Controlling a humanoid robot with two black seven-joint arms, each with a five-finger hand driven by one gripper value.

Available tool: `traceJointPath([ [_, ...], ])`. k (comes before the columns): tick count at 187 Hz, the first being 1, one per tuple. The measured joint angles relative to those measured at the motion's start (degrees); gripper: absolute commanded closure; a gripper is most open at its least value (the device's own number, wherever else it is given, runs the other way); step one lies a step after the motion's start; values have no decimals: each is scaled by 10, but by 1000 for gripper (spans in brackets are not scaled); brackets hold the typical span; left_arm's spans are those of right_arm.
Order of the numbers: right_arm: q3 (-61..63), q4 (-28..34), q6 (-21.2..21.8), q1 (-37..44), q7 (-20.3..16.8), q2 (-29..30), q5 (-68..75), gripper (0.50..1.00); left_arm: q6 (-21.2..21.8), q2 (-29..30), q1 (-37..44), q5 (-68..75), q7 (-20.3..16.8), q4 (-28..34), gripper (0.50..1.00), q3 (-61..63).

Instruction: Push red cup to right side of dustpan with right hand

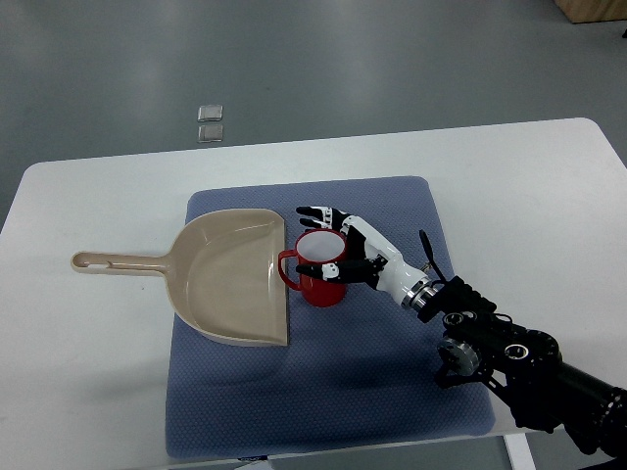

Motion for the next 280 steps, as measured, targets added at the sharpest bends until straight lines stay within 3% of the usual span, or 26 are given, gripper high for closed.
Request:
traceJointPath([
  [83,13,8,7,9,0,0,26,566,0,0,0,0,0,0,500,1],
  [132,95,1,11,10,-1,-1,88,566,0,0,0,0,0,-1,500,1],
  [150,130,-9,8,24,-44,-15,164,566,0,0,0,1,0,-1,500,1],
  [183,151,-17,9,45,-207,-64,381,566,0,0,0,1,0,-6,500,2],
  [197,147,-17,15,50,-229,-82,431,564,0,0,-1,2,0,-9,500,2],
  [231,152,-25,62,48,-228,-93,451,566,0,0,-1,2,0,-12,500,2],
  [249,153,-29,95,44,-198,-93,452,566,0,0,-1,2,0,-14,500,2],
  [280,153,-29,112,35,-152,-90,457,566,0,0,-1,2,0,-24,500,1],
])
